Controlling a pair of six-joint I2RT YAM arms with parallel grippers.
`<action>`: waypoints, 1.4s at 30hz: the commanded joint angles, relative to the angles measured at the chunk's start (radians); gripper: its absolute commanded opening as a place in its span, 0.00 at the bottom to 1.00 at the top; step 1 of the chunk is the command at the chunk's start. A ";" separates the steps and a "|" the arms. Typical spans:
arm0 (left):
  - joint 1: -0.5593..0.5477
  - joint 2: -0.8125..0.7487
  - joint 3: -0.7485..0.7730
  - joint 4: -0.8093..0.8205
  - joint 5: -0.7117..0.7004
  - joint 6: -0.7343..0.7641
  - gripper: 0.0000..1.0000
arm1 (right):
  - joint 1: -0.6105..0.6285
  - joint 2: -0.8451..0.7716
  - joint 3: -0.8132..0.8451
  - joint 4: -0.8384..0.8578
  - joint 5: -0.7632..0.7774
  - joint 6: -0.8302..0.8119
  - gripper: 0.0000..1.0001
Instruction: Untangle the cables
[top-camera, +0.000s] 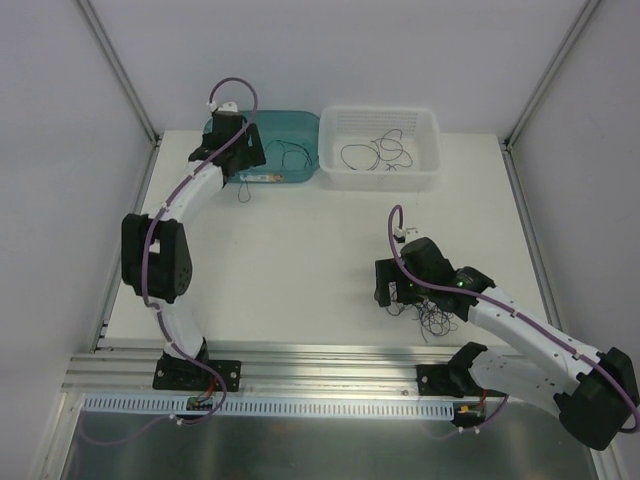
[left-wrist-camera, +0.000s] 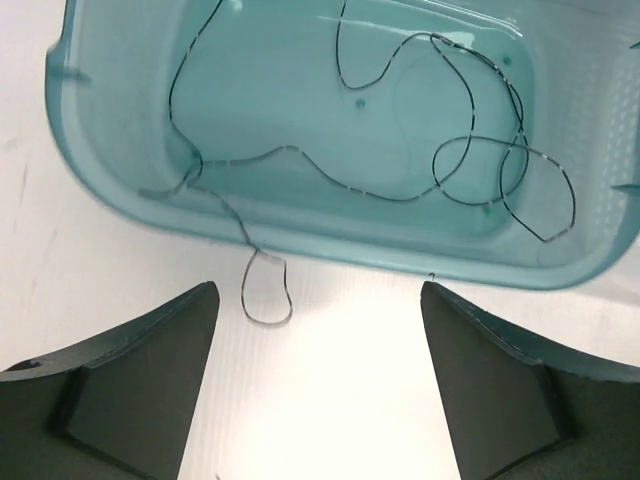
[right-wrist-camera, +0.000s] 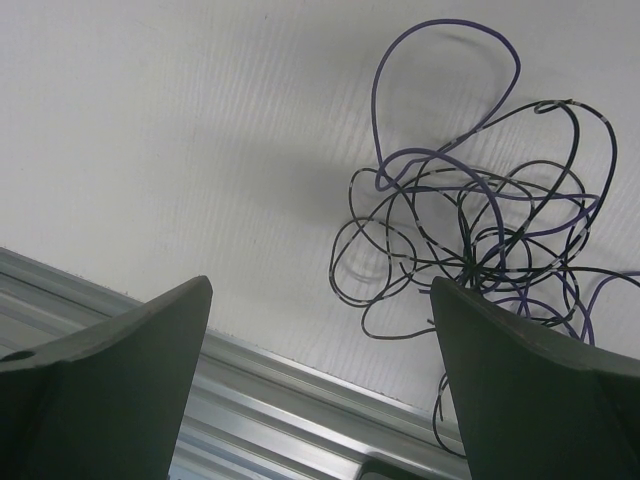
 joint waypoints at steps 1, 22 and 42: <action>0.006 -0.161 -0.180 0.170 -0.041 -0.153 0.82 | 0.005 -0.018 -0.007 0.016 -0.002 0.006 0.96; 0.145 -0.114 -0.774 0.918 0.125 -0.692 0.60 | 0.005 -0.053 -0.025 0.007 0.004 0.001 0.96; 0.157 0.050 -0.739 0.922 0.134 -0.759 0.51 | 0.005 -0.045 -0.022 0.004 0.007 -0.002 0.96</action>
